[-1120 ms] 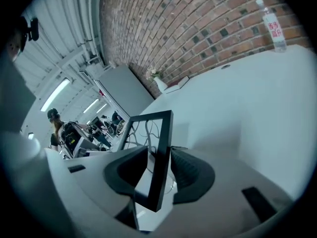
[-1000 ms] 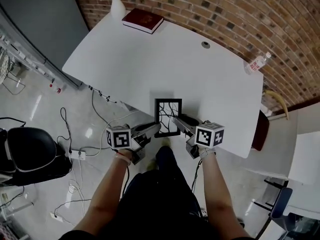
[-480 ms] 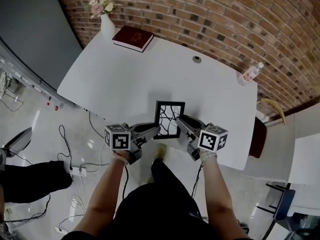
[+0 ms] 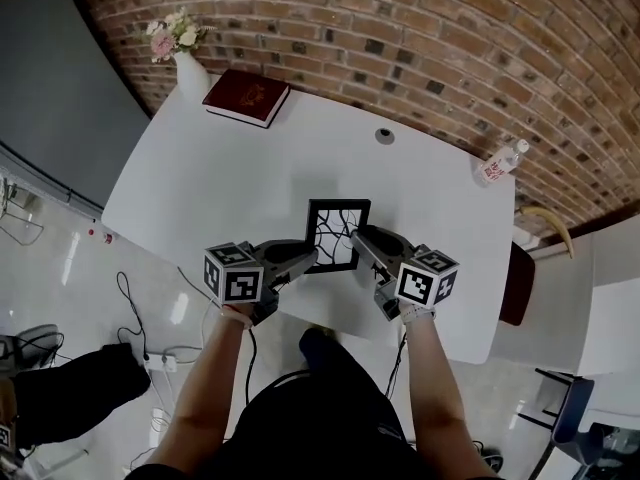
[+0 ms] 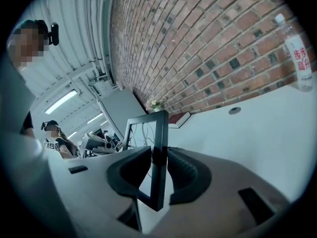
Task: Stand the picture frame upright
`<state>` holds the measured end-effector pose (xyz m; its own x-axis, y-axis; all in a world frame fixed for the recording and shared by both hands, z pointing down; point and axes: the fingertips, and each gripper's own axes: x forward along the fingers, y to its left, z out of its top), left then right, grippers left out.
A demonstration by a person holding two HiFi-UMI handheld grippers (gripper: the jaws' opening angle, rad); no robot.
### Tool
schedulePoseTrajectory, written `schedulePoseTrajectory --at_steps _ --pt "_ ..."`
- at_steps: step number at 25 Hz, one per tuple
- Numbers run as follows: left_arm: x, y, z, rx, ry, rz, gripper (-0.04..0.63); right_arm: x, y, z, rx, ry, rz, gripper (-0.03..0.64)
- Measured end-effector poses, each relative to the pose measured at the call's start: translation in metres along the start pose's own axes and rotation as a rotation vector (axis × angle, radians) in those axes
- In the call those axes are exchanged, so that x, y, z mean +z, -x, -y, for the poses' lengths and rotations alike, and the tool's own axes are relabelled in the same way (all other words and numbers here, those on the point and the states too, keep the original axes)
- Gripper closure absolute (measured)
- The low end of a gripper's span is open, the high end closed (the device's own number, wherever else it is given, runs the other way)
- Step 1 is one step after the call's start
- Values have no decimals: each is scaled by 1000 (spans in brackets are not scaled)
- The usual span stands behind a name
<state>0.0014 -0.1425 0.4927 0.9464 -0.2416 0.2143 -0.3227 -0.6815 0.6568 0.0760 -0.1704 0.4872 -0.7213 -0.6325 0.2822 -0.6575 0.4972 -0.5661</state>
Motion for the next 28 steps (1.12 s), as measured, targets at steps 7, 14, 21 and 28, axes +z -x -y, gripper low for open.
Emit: schedulePoseTrajectory --at_steps 7,14,21,28 --pt "29 -10 -20 54 -108 -50 518 27 -18 16 3 56 15 509" --pt "64 -31 -52 51 -159 -72 517 61 -44 44 -14 79 28 511" --pt "91 -46 -70 57 -274 -152 517 84 -54 64 -22 84 59 514" --pt "118 -56 -86 42 -317 -194 515 108 -67 78 -45 79 96 516"
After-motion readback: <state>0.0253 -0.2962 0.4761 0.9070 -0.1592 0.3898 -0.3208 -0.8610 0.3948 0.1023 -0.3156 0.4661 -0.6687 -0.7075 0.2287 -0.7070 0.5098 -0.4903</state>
